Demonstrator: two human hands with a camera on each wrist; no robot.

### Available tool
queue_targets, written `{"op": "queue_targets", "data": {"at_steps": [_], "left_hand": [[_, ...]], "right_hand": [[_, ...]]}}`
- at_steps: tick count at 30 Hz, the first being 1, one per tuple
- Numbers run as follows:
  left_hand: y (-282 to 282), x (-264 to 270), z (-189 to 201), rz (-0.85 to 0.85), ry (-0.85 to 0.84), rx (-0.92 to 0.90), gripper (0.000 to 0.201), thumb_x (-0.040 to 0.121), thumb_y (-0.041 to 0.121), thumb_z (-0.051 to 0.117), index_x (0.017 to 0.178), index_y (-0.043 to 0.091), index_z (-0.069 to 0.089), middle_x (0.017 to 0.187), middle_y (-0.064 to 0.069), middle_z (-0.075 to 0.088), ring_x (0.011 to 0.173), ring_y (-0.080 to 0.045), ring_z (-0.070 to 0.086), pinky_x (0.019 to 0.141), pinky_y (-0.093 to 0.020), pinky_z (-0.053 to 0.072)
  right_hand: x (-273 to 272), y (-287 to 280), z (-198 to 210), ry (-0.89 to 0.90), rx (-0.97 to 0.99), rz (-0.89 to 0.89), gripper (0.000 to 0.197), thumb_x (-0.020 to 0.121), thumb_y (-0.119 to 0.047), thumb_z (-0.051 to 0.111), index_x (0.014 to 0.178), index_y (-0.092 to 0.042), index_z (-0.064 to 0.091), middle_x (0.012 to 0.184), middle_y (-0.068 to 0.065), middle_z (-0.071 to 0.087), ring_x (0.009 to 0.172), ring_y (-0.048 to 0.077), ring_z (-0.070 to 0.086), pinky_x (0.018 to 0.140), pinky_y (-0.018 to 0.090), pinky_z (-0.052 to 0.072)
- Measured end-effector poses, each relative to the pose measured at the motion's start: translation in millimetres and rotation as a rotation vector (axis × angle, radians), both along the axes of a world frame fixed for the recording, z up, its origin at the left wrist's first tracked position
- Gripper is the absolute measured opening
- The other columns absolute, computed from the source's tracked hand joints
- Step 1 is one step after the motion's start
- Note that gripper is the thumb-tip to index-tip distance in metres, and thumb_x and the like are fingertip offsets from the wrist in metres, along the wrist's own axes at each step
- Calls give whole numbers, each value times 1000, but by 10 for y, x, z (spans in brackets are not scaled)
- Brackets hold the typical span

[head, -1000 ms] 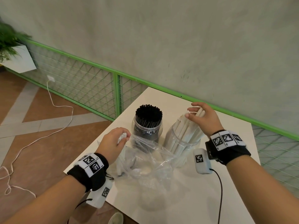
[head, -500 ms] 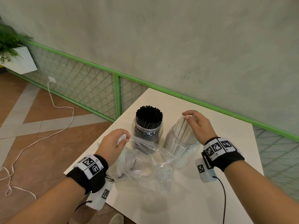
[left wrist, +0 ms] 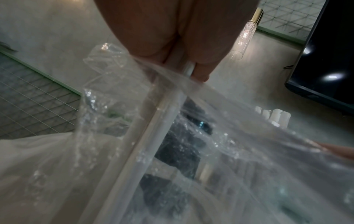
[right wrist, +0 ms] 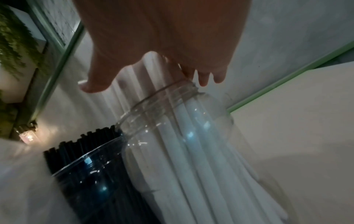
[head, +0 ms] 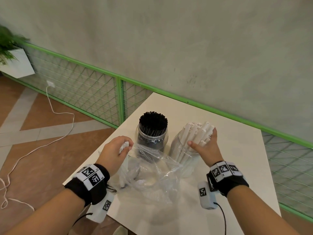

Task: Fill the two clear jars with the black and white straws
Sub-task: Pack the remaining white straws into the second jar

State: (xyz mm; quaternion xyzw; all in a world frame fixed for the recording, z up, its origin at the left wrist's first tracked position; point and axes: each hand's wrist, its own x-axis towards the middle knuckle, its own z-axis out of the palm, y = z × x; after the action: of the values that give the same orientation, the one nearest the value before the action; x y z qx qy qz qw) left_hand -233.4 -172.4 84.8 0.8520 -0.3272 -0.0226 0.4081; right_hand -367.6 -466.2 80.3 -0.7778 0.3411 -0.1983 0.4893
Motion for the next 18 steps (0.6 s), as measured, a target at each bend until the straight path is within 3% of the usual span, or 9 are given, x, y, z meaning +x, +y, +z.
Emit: {"op": "queue_targets", "data": {"at_steps": [4, 8, 10, 13, 16, 18], "left_hand": [[-13, -21, 28, -5, -11, 2, 16, 90, 8, 55, 86, 23, 60, 92, 11, 61, 90, -9, 53, 76, 4, 22], [-11, -22, 24, -5, -3, 1, 17, 90, 9, 55, 86, 24, 59, 93, 13, 61, 91, -7, 53, 73, -7, 26], [-5, -8, 15, 0, 3, 1, 15, 91, 10, 55, 87, 25, 59, 93, 13, 60, 91, -7, 53, 72, -6, 27], [9, 17, 6, 6, 10, -8, 14, 91, 11, 56, 87, 25, 59, 93, 15, 60, 91, -6, 53, 75, -3, 30], [15, 26, 5, 8, 18, -15, 14, 90, 12, 56, 87, 25, 60, 94, 14, 61, 92, -7, 54, 79, -16, 33], [13, 23, 8, 8, 15, -15, 14, 90, 12, 56, 87, 25, 59, 94, 13, 61, 92, -8, 54, 80, -20, 32]], "right_hand": [[181, -15, -22, -75, -39, -87, 122, 60, -28, 89, 149, -25, 5, 148, 14, 33, 136, 27, 36, 111, 40, 33], [231, -1, -39, -193, -137, -76, 96, 70, -14, 82, 144, -24, 22, 141, 10, 41, 129, 25, 42, 109, 44, 36], [240, -26, 15, -244, -173, -78, 87, 74, -11, 78, 142, -25, 27, 141, 7, 41, 127, 23, 43, 108, 44, 37], [225, -89, 49, -261, -242, -76, 79, 76, -13, 77, 140, -21, 32, 138, 5, 39, 125, 21, 43, 107, 38, 37], [173, -106, 8, -163, -228, -63, 76, 78, -29, 74, 142, -16, 34, 138, 6, 30, 128, 20, 38, 104, 27, 32], [141, -92, -7, -165, -140, -41, 80, 76, -42, 61, 145, -19, 28, 144, 2, 24, 134, 16, 32, 105, 27, 30]]}}
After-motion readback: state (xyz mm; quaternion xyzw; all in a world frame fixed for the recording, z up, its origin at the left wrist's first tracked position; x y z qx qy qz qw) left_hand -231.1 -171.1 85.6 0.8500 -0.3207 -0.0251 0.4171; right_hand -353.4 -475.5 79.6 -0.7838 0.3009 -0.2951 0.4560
